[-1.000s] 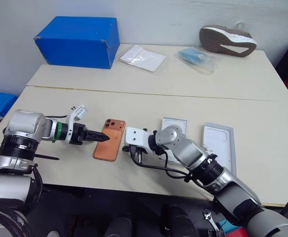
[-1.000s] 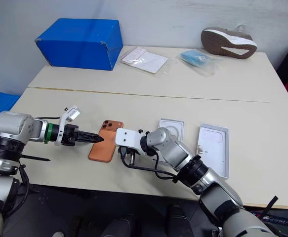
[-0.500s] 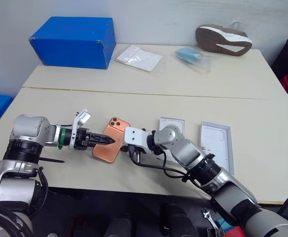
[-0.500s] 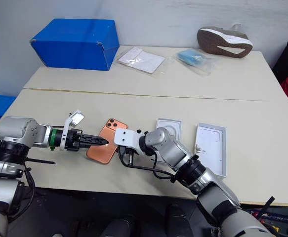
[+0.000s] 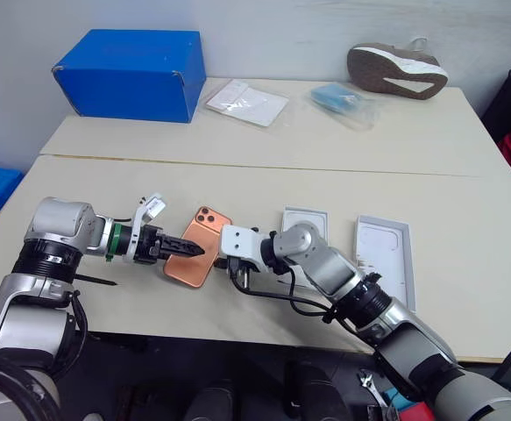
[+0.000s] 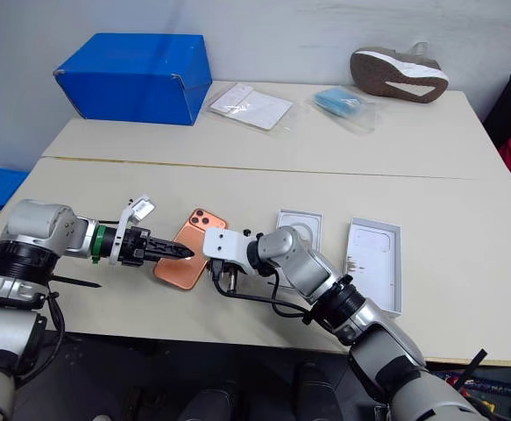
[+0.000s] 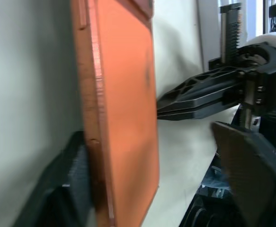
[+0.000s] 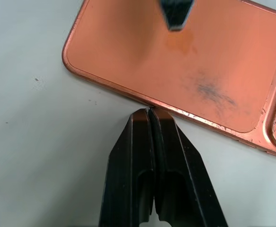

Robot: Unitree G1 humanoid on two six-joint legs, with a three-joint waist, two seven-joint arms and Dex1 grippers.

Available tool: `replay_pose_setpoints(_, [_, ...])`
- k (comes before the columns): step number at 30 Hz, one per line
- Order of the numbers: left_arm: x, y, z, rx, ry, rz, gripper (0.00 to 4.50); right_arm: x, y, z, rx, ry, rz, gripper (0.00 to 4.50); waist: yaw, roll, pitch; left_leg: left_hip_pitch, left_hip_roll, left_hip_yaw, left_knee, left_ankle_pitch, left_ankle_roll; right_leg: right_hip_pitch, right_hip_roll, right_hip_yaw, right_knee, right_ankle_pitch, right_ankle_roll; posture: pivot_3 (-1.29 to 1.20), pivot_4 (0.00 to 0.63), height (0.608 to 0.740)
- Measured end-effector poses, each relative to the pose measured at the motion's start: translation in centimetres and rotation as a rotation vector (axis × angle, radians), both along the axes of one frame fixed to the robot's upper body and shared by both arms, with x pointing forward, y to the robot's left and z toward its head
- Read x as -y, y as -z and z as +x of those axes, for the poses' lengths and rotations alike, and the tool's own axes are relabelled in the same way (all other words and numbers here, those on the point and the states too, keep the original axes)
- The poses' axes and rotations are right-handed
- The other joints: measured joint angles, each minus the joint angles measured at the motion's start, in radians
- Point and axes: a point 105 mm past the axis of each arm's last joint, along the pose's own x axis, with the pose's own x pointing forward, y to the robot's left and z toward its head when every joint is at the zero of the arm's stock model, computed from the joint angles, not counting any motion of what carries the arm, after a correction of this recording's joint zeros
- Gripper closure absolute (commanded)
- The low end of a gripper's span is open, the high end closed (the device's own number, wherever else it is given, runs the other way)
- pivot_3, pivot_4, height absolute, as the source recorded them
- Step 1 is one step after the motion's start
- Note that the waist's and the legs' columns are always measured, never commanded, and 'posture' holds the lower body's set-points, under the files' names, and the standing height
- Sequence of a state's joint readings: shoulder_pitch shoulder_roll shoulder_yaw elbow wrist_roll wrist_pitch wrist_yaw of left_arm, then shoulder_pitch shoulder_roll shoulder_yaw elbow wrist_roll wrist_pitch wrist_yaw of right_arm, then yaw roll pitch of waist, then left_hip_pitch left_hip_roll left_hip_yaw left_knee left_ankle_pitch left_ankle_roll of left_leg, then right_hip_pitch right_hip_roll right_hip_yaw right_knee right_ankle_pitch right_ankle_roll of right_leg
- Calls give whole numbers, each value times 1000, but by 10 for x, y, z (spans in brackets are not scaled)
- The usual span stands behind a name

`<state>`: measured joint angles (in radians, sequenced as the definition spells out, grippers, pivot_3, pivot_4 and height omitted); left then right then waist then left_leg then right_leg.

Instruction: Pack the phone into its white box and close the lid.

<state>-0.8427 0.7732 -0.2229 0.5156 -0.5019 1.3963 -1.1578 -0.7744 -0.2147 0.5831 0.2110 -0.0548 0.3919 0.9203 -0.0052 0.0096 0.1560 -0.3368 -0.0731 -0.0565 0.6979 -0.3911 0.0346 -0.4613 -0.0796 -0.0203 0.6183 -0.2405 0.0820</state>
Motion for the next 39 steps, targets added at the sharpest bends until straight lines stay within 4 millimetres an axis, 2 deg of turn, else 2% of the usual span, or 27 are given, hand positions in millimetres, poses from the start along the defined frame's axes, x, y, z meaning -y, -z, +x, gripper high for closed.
replay_pose_setpoints(6, [4,12,-7,-60,9,-20,3952,4,-1,2,9,12,-4,4500,-10,-1,1,-1,0,0,-1,0,0,-1,0,-1,0,0,0,0,150,740])
replay_pose_setpoints(8, [8,11,-9,-71,17,-50,4405,6,-1,2,3,24,-1,4500,-12,-2,1,-1,0,-1,-1,0,0,-1,0,-1,0,0,0,0,150,740])
replay_pose_setpoints(11, [7,12,-10,-88,1,-59,4385,10,-7,0,9,35,23,4500,-22,-2,1,-1,0,-1,-1,0,0,-1,0,-1,0,0,0,0,150,740])
replay_pose_setpoints(15, [6,9,-13,-106,-36,-113,4385,24,-37,-1,43,70,101,4500,-23,-3,3,-4,1,-1,0,0,0,-3,-1,-1,-1,0,0,0,150,740])
replay_pose_setpoints(18, [15,-7,-15,-90,-26,-198,4385,52,-75,-10,41,113,205,3896,-18,-5,4,-8,1,-7,2,0,-1,-3,-2,-1,-3,0,0,0,150,740])
replay_pose_setpoints(20, [29,-22,-16,-34,14,-255,4385,87,-96,-30,13,140,270,3263,-2,-5,4,-12,1,-13,2,0,-1,-3,-2,-1,-7,0,1,0,150,740])
replay_pose_setpoints(22, [39,-28,-18,-3,36,-296,4385,116,-106,-45,1,177,281,2607,7,-5,4,-14,1,-16,2,0,-1,-3,-2,-1,-9,0,1,0,150,740])
replay_pose_setpoints(24, [53,-28,-21,0,68,-326,4385,140,-105,-66,-19,207,256,1921,17,-5,4,-15,0,-17,2,-1,-1,-3,-2,0,-11,1,1,0,150,740])
replay_pose_setpoints(27, [69,-28,-24,-3,102,-360,4385,159,-96,-83,-51,255,210,926,26,-6,4,-16,0,-16,2,-1,-1,-3,-3,1,-14,1,2,0,150,740])
replay_pose_setpoints(31, [93,-30,-25,-1,133,-399,4385,178,-90,-98,-78,328,189,0,31,-7,5,-15,1,-15,3,0,-1,-1,-2,2,-17,2,4,0,150,740])
replay_pose_setpoints(36, [141,-19,-20,-51,133,-401,4385,198,-82,-110,-85,447,181,0,33,-8,5,-15,1,-13,2,4,-4,0,-2,3,-22,6,11,0,150,740])
replay_pose_setpoints(39, [157,-9,-20,-89,122,-367,4385,204,-83,-111,-71,487,189,0,30,-8,5,-14,0,-13,2,4,-5,-1,0,5,-23,7,14,0,150,740])
